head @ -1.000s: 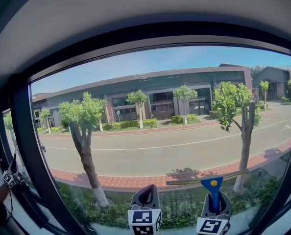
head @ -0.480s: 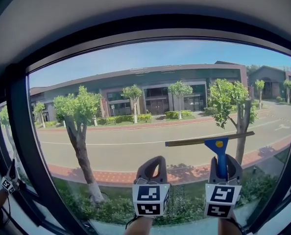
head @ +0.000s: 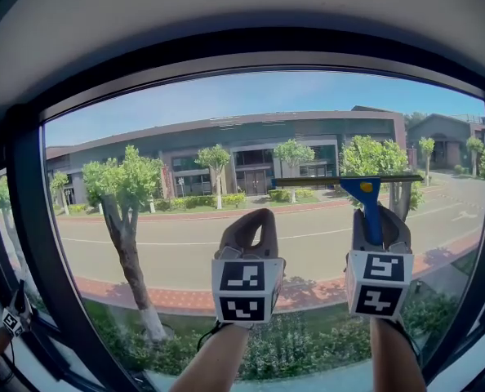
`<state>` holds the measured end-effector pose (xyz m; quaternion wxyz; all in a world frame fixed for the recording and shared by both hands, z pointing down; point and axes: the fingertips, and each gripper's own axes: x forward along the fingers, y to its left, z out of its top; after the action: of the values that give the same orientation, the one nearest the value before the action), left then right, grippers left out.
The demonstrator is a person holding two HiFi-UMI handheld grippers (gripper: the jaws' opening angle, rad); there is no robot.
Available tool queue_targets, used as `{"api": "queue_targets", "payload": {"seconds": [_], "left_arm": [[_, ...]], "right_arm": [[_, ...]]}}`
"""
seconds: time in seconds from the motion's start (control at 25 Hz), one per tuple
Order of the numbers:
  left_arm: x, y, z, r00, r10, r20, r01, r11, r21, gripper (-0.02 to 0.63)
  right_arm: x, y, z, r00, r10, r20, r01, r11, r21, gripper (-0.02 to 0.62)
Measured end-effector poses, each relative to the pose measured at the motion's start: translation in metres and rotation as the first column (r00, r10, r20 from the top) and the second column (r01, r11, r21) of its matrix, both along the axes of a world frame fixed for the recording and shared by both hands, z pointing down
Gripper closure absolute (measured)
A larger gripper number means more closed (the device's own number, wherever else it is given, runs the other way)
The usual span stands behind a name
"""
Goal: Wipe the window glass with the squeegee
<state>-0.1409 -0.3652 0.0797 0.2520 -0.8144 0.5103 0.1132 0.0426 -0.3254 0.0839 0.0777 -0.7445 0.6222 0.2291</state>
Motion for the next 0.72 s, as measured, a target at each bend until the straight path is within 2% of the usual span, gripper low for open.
{"api": "queue_targets", "payload": {"seconds": [0.36,0.72], "left_arm": [[-0.015,-0.01,-0.043,0.999,-0.02,-0.036,0.021,0.999,0.03,0.605],[-0.013,-0.007,-0.086,0.999,-0.03,-0.013,0.031,0.994,0.1,0.606]], "right_arm": [[-0.001,-0.011,-0.081,0.999,0.012,-0.04,-0.009,0.997,0.074,0.454],[-0.02,-0.017,-0.157,0.996,0.028,-0.081,-0.016,0.99,0.14,0.454]]}}
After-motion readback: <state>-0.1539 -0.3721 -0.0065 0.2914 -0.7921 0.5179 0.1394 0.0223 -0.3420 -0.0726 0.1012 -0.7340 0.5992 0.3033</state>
